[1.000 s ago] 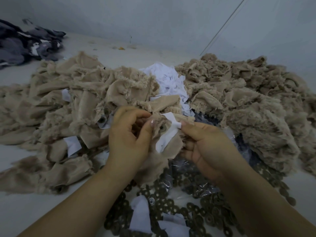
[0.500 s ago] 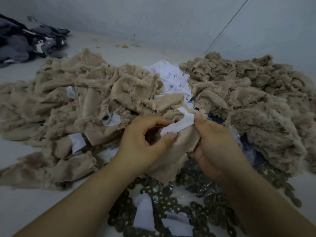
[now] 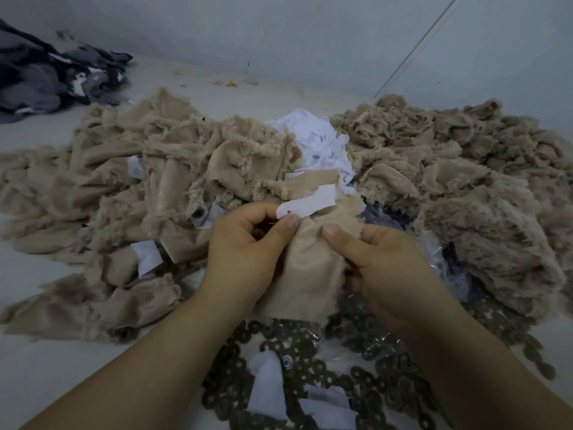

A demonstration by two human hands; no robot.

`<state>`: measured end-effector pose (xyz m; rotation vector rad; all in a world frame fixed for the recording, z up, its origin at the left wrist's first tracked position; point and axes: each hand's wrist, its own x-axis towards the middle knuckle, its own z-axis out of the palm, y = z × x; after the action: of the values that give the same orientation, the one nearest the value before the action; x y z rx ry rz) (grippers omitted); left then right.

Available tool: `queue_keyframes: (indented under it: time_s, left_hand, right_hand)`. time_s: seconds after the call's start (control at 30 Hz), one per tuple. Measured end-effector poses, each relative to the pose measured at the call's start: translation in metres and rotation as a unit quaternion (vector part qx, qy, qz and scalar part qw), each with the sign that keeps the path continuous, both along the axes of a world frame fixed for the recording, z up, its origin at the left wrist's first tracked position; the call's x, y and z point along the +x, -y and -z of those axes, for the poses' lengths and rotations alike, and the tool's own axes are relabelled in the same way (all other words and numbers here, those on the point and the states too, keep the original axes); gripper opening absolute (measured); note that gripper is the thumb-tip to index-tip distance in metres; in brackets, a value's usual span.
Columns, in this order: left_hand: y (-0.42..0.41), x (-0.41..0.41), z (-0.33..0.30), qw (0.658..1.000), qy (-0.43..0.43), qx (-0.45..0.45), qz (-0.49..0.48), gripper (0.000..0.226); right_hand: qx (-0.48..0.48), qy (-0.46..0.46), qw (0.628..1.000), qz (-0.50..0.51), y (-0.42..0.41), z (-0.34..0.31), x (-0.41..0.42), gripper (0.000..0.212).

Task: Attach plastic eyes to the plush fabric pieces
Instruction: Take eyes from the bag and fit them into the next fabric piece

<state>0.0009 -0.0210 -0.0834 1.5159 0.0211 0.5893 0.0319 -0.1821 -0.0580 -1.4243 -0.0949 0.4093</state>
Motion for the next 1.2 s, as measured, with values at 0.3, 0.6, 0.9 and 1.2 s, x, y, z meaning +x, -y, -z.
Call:
queue_keyframes:
  time_s: [0.3, 0.6, 0.9, 1.2]
  left_hand:
    - [-0.004, 0.003, 0.003, 1.000, -0.004, -0.017, -0.021, 0.007]
    - [0.000, 0.003, 0.003, 0.998, 0.005, 0.063, 0.013, 0.009]
    - [-0.003, 0.001, 0.000, 0.998, 0.012, -0.017, 0.059, 0.009]
    - [0.008, -0.011, -0.009, 0.996, 0.032, -0.019, 0.080, 0.014]
  right_hand:
    - [0.036, -0.116, 0.992, 0.012, 0.000, -0.007, 0.001, 0.047]
    - [0.120, -0.201, 0.972, -0.029, -0.011, -0.004, -0.007, 0.046]
    - [0.116, -0.138, 0.983, -0.025, -0.011, -0.002, -0.012, 0.042]
    - [0.138, -0.101, 0.985, 0.013, -0.018, 0.004, -0.012, 0.041]
